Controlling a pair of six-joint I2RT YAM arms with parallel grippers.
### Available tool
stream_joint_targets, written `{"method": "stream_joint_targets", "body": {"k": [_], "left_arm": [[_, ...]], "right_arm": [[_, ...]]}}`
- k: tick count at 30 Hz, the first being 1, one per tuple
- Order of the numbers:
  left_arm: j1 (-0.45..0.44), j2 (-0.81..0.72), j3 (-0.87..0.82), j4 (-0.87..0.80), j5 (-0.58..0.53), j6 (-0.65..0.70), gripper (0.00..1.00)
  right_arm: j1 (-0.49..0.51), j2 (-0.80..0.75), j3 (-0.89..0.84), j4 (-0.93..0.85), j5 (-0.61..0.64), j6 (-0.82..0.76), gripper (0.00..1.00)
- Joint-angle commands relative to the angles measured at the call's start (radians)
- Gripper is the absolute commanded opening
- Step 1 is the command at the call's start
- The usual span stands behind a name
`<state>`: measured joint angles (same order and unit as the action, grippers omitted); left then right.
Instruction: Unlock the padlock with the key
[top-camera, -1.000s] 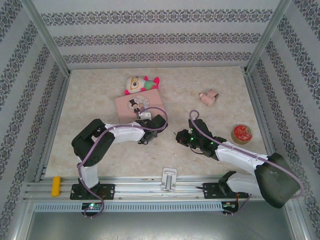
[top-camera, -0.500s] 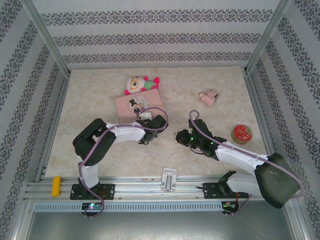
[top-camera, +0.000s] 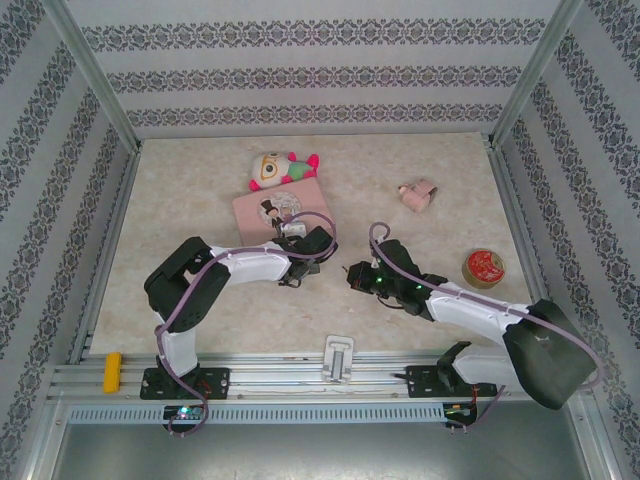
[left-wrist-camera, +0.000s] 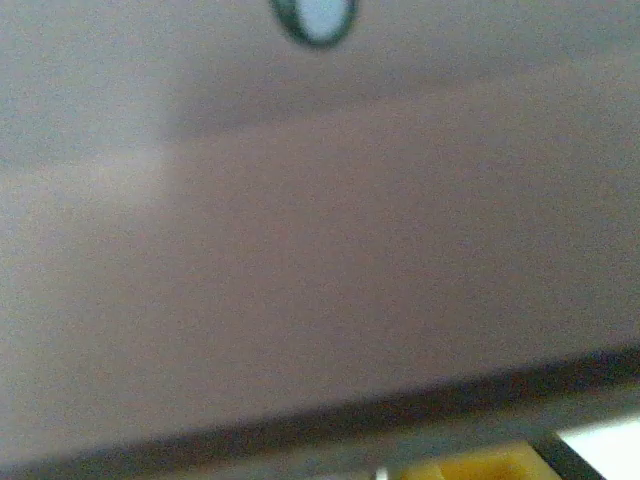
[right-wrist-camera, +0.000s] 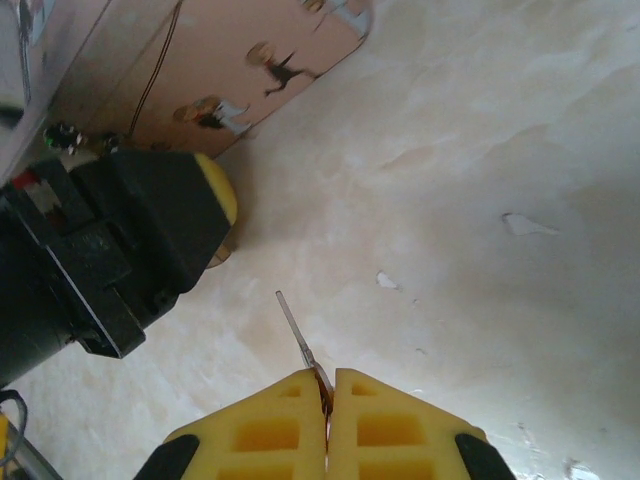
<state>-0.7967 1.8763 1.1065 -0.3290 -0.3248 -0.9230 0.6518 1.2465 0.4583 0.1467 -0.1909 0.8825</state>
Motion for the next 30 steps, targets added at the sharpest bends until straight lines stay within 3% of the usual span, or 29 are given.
{"method": "stream_joint_targets", "body": {"k": [1, 10, 19, 30], "left_arm": [[-0.012, -0.029, 0.012, 0.057, 0.139, -0.031, 0.12], [-0.006, -0.032, 0.003, 0.106, 0.212, -0.105, 0.12], [0.019, -0.027, -0.030, 0.157, 0.279, -0.167, 0.12], [0.027, -0.025, -0.036, 0.162, 0.297, -0.171, 0.11]], "right_arm": [[0.041, 0.032, -0.026, 0.088, 0.018, -0.067, 0.00], [0.104, 0.160, -0.109, 0.433, 0.054, -0.014, 0.00], [0.173, 0.299, -0.108, 0.624, 0.135, 0.031, 0.00], [0.181, 0.443, -0.163, 0.853, 0.160, 0.092, 0.00]]}}
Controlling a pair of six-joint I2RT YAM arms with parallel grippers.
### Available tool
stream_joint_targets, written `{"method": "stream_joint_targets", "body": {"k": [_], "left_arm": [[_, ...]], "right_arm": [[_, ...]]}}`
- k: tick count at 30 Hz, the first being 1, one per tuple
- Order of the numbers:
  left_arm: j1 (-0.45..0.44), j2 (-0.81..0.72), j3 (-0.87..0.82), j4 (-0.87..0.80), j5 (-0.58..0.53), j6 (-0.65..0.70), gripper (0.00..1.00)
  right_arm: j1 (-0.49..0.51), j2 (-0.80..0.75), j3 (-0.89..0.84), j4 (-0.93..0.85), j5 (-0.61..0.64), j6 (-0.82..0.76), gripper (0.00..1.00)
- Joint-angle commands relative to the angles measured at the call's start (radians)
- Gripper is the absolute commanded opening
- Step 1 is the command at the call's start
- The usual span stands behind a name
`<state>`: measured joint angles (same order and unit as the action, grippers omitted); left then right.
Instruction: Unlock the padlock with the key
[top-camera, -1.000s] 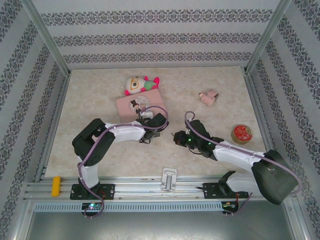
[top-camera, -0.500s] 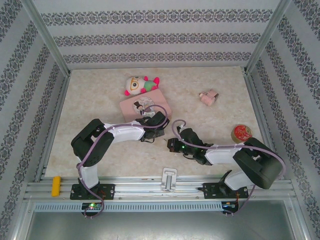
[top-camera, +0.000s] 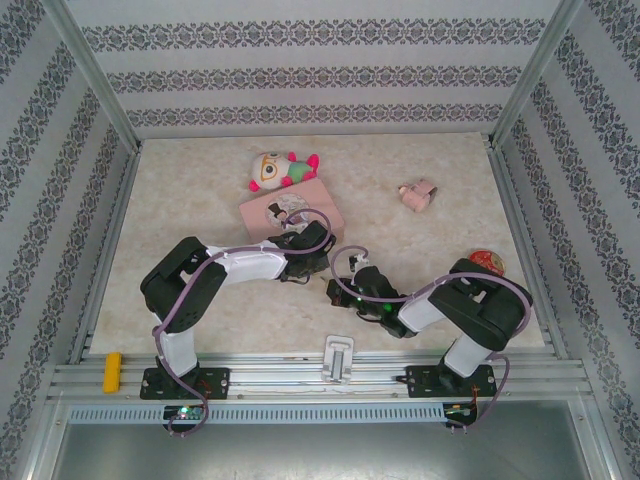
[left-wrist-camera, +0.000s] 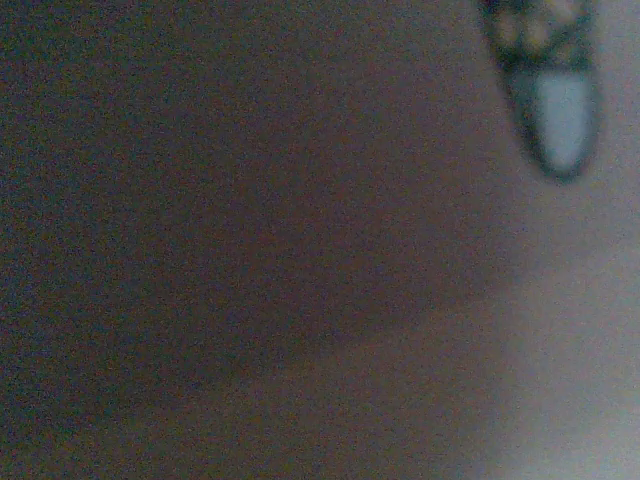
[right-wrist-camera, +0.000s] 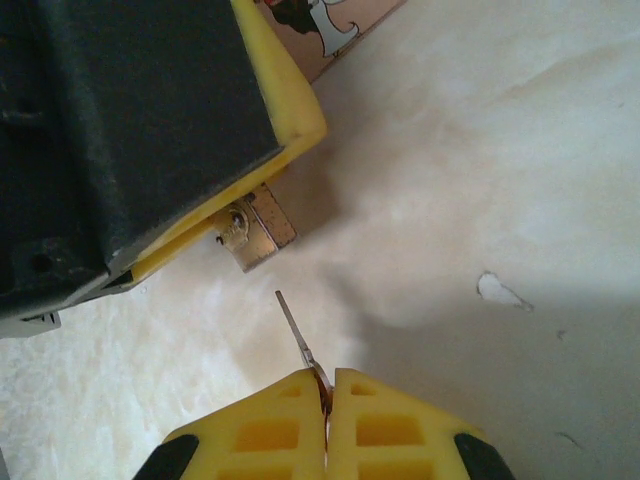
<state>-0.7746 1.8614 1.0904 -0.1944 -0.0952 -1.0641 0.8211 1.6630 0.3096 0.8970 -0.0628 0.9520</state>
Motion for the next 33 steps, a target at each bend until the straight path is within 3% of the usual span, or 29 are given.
{"method": "stream_joint_targets", "body": {"k": [1, 33], "left_arm": [[0.005, -0.009, -0.020, 0.029, 0.069, -0.031, 0.11], [0.015, -0.001, -0.040, 0.074, 0.138, -0.057, 0.11]], "right_arm": [[0.012, 0.033, -0.016, 0.115, 0.033, 0.022, 0.00], [0.009, 0.164, -0.003, 0.261, 0.059, 0.088, 0.00]]}}
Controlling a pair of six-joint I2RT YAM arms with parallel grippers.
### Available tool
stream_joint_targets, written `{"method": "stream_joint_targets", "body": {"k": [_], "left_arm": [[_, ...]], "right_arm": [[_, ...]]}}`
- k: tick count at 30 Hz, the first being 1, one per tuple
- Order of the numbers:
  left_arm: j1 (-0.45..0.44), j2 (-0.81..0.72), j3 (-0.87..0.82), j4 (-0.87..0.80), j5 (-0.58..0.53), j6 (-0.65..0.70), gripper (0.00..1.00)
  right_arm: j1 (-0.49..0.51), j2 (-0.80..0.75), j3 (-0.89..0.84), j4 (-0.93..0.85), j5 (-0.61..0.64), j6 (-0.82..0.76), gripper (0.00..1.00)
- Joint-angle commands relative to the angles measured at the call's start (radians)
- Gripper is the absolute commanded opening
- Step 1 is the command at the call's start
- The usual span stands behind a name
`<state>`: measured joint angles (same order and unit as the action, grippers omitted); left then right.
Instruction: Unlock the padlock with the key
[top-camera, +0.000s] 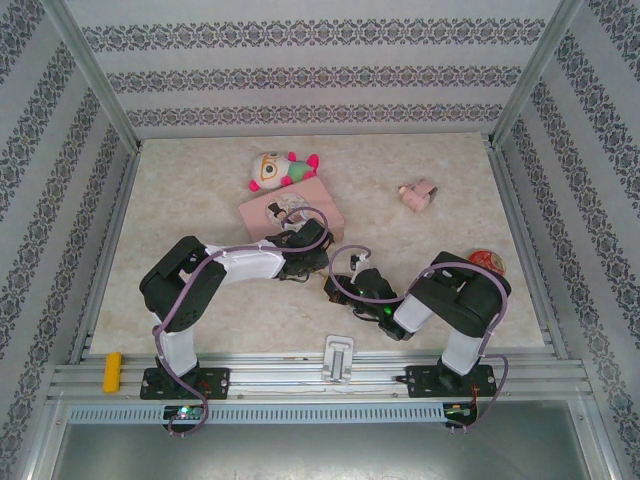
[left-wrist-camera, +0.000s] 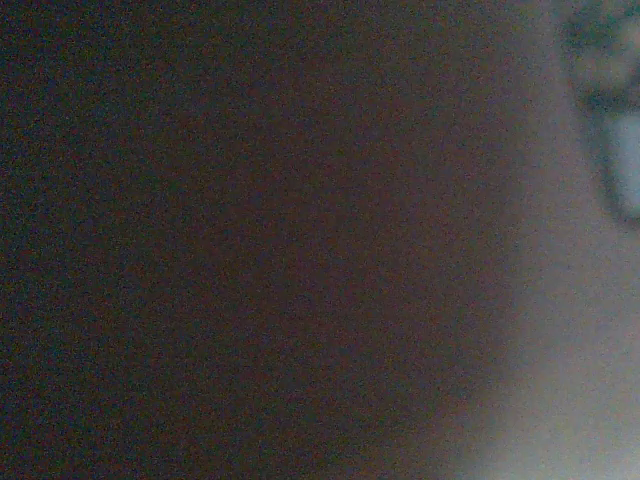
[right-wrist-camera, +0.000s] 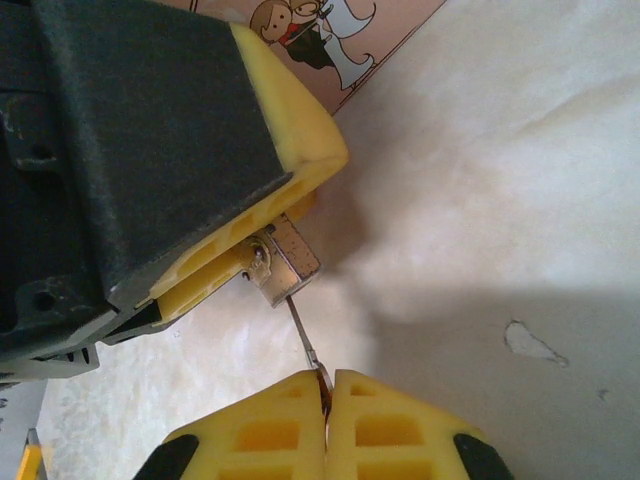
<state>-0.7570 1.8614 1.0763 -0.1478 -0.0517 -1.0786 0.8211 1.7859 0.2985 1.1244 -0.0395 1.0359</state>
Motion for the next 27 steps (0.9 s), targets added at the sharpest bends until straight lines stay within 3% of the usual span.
{"method": "stream_joint_targets", "body": {"k": [1, 8, 18, 27], "left_arm": [[-0.002, -0.001, -0.027, 0.029, 0.102, -0.045, 0.11], [0.006, 0.004, -0.029, 0.034, 0.164, -0.068, 0.10], [0.053, 0.035, 0.002, -0.023, 0.351, -0.106, 0.06], [0.061, 0.045, 0.017, -0.070, 0.374, -0.108, 0.06]], "right_arm": [[0.009, 0.045, 0.007, 0.043, 0.039, 0.005, 0.00], [0.012, 0.081, 0.007, 0.116, 0.073, -0.002, 0.00], [0.023, 0.101, 0.002, 0.193, 0.125, -0.028, 0.00], [0.023, 0.102, -0.015, 0.238, 0.165, 0.030, 0.00]]}}
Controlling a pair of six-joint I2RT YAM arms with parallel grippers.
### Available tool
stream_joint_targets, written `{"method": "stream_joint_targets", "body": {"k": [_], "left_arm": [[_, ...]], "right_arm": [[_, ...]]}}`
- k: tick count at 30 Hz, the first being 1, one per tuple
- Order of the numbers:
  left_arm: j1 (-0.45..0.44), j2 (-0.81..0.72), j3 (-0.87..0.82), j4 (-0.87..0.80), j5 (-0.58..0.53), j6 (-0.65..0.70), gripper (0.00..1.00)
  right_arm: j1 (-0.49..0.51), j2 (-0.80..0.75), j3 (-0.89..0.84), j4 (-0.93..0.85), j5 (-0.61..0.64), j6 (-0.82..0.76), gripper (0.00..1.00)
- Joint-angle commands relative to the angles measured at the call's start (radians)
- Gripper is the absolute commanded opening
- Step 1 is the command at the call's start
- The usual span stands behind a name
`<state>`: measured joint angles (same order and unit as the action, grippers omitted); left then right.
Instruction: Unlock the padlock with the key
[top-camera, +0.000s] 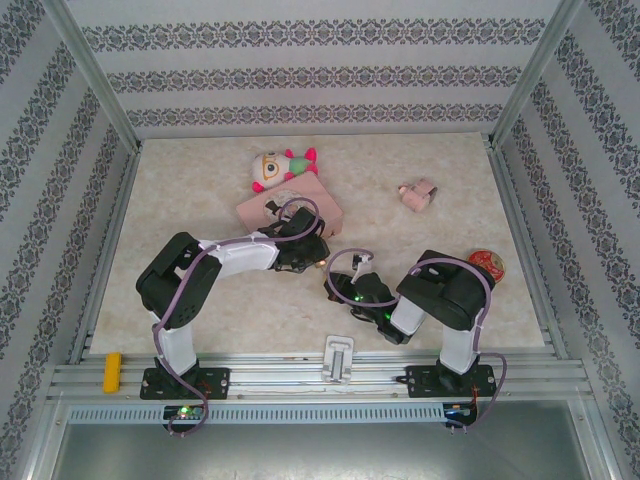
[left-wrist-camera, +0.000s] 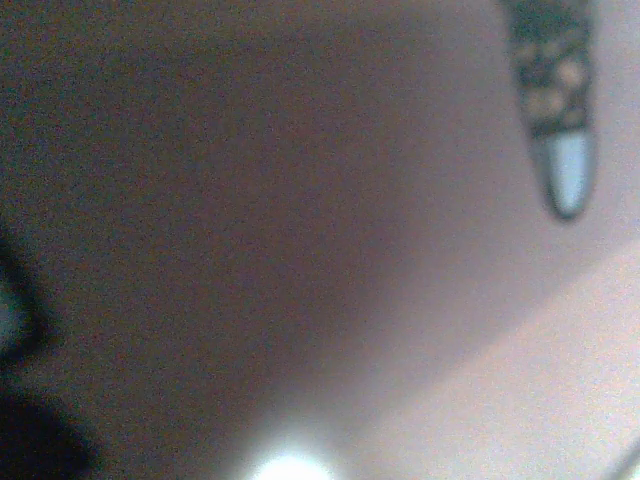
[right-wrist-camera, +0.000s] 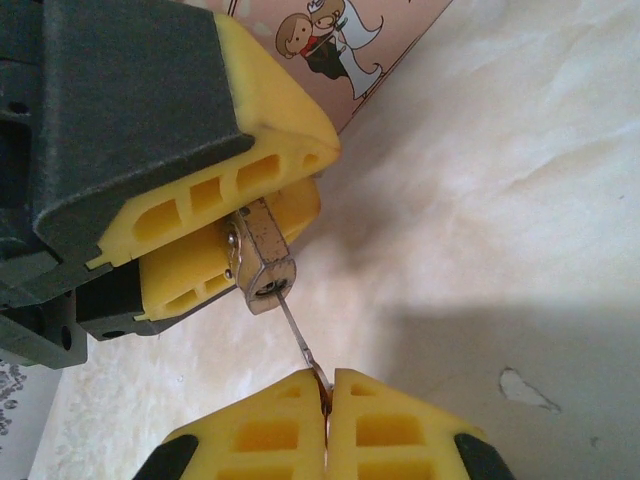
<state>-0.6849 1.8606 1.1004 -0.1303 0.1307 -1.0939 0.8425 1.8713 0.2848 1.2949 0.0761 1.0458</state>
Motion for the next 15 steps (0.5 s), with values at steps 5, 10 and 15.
{"method": "stream_joint_targets", "body": {"k": [5, 10, 15], "left_arm": [[-0.008, 0.045, -0.020, -0.068, 0.196, -0.110, 0.06], [-0.008, 0.047, -0.022, -0.068, 0.193, -0.109, 0.06], [-0.008, 0.047, -0.030, -0.058, 0.193, -0.118, 0.06]], "right_arm": [[-0.006, 0.016, -0.003, 0.090, 0.027, 0.048, 0.00], [-0.008, -0.017, -0.013, 0.090, 0.013, 0.028, 0.00], [-0.011, -0.040, -0.021, 0.090, 0.011, 0.019, 0.00]]}}
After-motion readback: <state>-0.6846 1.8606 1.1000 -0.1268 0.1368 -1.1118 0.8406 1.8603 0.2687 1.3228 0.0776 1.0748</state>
